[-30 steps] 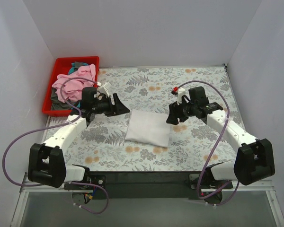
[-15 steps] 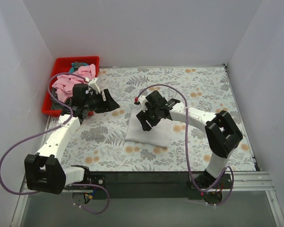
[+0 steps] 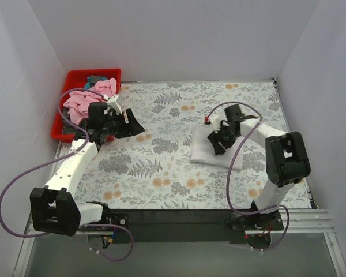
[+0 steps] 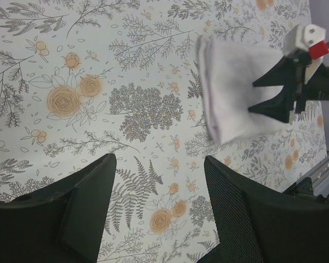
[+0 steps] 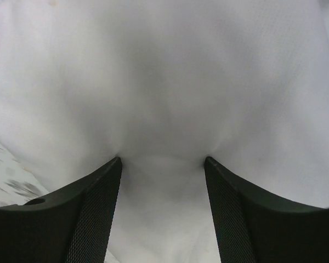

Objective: Fold and stack the t-shirts
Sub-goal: Neatly place the folded tshirt to the corner

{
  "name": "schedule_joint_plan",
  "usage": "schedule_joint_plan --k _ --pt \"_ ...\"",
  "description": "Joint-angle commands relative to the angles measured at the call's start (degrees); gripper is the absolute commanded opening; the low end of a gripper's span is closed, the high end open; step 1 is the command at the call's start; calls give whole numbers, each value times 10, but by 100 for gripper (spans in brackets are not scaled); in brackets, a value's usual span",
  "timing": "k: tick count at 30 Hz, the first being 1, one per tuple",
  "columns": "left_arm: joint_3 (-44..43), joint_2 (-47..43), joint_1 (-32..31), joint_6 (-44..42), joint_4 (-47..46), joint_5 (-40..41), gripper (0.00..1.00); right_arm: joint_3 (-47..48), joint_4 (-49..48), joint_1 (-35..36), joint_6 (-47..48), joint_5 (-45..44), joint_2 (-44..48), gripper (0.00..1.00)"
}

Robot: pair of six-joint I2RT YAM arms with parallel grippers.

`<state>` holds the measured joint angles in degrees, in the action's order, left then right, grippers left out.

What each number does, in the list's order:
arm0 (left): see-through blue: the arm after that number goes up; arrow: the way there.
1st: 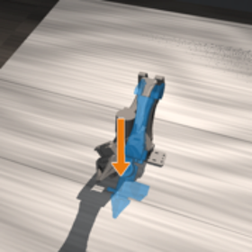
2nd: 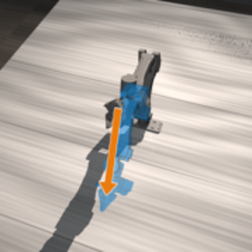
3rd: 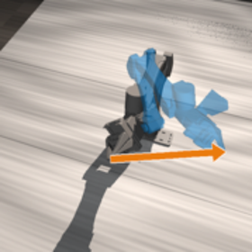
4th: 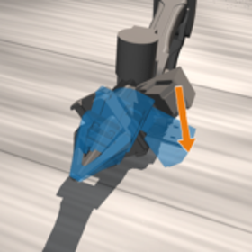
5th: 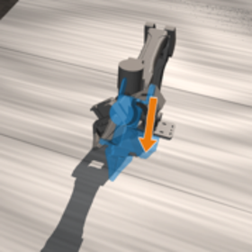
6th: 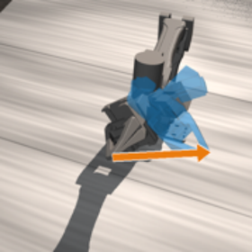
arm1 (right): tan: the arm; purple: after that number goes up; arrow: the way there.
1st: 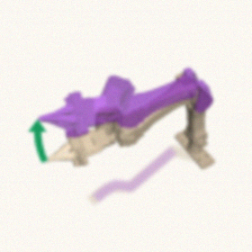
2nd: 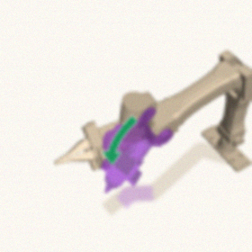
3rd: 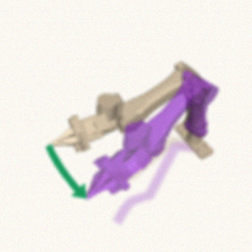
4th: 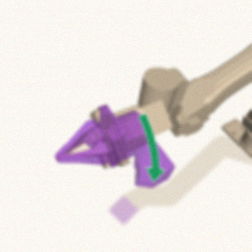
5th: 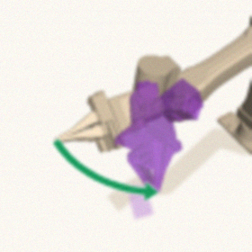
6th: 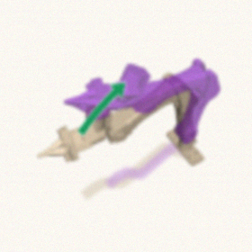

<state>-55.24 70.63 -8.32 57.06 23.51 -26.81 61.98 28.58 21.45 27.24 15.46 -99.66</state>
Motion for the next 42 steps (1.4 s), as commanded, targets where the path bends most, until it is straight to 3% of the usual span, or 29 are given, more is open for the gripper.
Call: schedule_joint_plan --k 1,7,11,16,20,24,28,31,35,42 --pt "-24 11 4 -11 -6 -4 64 -33 93 -129 201 -37 3 69" --pt "-34 35 4 -12 -11 -12 64 52 134 -322 406 -41 -83 68" --pt "-41 37 4 -16 -7 -12 64 144 183 -374 486 -51 -156 66" --pt "-44 34 4 -21 0 -11 64 195 194 -384 527 -57 -167 67" --pt "-50 27 4 -25 3 -7 64 271 219 -394 459 1 -131 70" --pt "-49 20 4 -23 2 -10 64 296 235 -396 303 36 -57 74" --pt "-46 15 4 -16 -4 -13 64 242 235 -396 116 5 20 77" --pt "-46 8 4 -11 -9 -14 64 151 232 -396 50 -22 75 84" --pt "-45 -3 4 -6 -8 -18 64 25 185 -396 -4 -52 133 85" --pt "-45 -21 4 -17 4 -13 65 -73 83 -396 -18 -91 137 86"
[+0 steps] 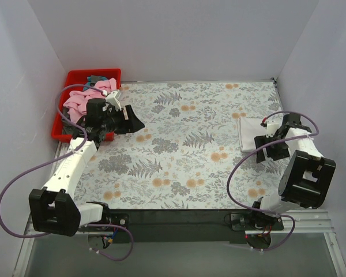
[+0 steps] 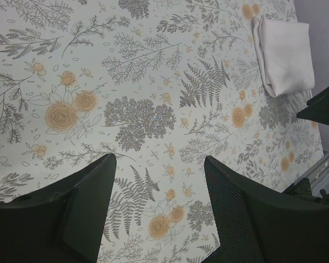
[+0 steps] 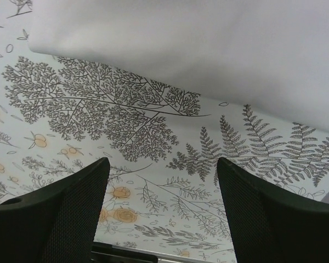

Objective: Fold and stack the t-shirts
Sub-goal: Neatly place the folded tshirt to the corner

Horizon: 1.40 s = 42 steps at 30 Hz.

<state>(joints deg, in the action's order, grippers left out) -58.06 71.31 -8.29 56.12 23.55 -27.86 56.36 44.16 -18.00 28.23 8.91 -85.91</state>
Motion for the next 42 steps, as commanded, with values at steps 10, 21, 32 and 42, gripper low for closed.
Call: schedule_joint_plan --k 10,21,32,42 --pt "-10 -25 4 -11 4 5 65 -37 -166 -2 -49 -25 -86 86" --pt "-24 7 4 -22 14 9 72 48 -218 0 -113 1 -193 87" --pt "-30 39 5 -27 8 16 73 118 -232 31 -169 15 -272 87" --pt "-34 53 6 -30 7 18 73 231 -222 42 -170 -2 -349 86"
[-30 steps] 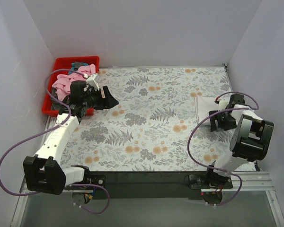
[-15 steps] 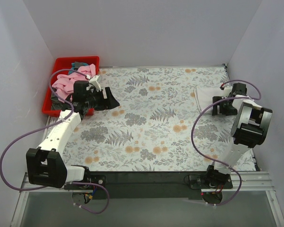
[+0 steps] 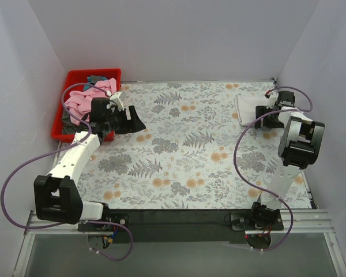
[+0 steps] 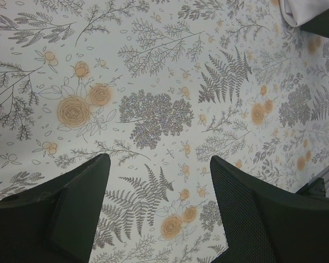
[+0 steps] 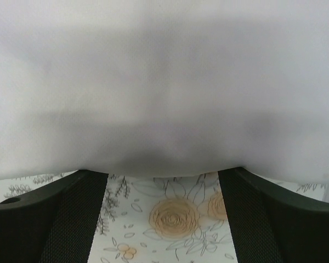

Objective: Fold and stack the t-shirts
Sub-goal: Neatly place the folded tshirt to the corner

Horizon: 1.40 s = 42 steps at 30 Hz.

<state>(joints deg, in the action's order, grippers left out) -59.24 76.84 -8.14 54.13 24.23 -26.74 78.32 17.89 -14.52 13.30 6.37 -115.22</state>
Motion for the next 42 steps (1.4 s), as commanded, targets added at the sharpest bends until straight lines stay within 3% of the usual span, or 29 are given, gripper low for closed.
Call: schedule_joint_plan --k 1,15,42 --pt "-23 0 4 -11 1 7 73 20 45 8 -22 23 -61 85" --pt "-27 12 12 -20 1 9 73 129 50 29 -76 3 -122 86" --pt "-47 39 30 -43 20 1 73 303 54 36 -64 17 -214 86"
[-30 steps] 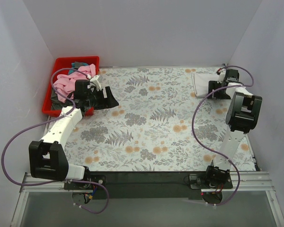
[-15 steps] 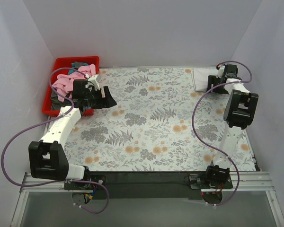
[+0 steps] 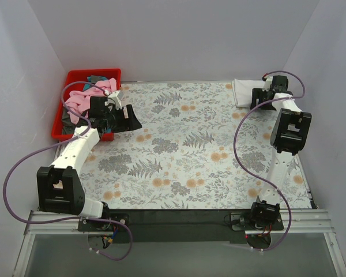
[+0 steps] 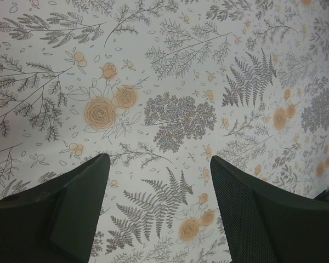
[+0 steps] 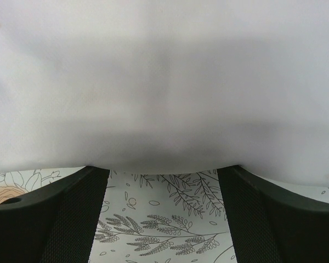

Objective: Fold and stack the t-shirts
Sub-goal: Neatly place the folded tshirt to the corner, then reset both grippers

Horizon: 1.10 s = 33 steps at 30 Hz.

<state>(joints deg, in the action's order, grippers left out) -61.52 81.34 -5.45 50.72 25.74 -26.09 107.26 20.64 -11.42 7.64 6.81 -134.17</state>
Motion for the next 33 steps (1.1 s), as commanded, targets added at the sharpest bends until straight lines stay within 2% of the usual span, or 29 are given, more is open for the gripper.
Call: schedule_joint_plan --k 1,7,10,18,21,23,27,31,33 --pt "-25 -5 4 -9 5 -6 73 15 27 5 -5 14 -23 86" --pt "-42 -2 4 -11 17 -19 73 29 24 5 13 -9 -12 88" --pt "-75 14 4 -16 61 -41 74 9 23 4 30 -18 17 90" --pt "-156 53 5 -51 128 -71 75 -87 29 4 106 -12 190 98" --pt "-186 57 5 -54 143 -87 76 -94 68 4 129 4 250 98" --pt "-203 64 4 -55 161 -100 84 -81 122 5 148 13 283 98" --pt "-225 65 5 -80 178 -119 86 -65 221 5 163 61 333 98" --pt "-208 59 5 -94 192 -101 87 -108 284 5 153 130 386 98" --pt "-178 37 5 -102 188 -92 88 -178 288 7 146 172 432 98"
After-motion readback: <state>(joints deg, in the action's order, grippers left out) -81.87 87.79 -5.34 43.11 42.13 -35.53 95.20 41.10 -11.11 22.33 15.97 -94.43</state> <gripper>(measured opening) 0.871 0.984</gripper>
